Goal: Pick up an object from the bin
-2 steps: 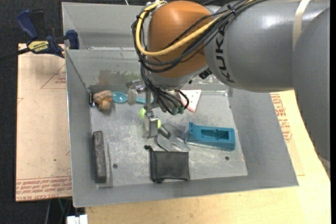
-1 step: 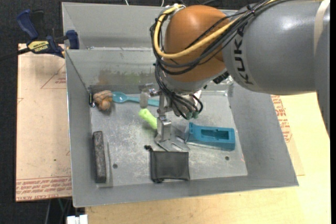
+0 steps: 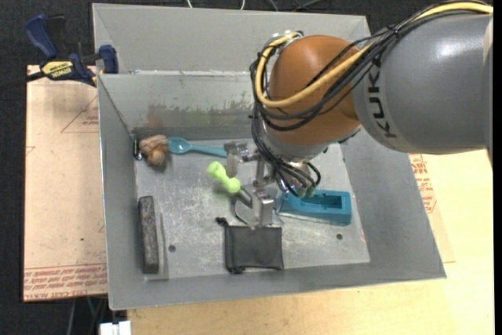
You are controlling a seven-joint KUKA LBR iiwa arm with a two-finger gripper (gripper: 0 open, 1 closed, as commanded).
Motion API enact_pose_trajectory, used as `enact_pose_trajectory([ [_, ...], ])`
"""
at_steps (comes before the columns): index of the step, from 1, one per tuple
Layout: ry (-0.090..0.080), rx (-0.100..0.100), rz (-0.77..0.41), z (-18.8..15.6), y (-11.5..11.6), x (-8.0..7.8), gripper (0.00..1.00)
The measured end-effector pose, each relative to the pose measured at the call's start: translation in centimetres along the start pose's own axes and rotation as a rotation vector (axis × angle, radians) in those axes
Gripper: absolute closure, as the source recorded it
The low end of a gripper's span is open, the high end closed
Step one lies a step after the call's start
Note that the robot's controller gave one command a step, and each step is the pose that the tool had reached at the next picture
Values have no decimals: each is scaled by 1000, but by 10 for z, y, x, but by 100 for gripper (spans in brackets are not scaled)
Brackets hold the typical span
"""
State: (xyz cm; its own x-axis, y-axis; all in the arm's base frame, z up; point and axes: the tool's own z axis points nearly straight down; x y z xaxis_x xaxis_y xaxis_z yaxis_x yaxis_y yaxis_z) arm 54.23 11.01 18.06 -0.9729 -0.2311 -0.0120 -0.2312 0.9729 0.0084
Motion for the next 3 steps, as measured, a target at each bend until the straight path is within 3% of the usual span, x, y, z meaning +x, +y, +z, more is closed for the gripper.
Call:
enact_pose_trajectory([
  [1,-2,2,47,48,-44,24,0],
  [2,-3,-2,83,73,-55,40,0],
  [3,-4,0,-101,82,-53,39,0],
])
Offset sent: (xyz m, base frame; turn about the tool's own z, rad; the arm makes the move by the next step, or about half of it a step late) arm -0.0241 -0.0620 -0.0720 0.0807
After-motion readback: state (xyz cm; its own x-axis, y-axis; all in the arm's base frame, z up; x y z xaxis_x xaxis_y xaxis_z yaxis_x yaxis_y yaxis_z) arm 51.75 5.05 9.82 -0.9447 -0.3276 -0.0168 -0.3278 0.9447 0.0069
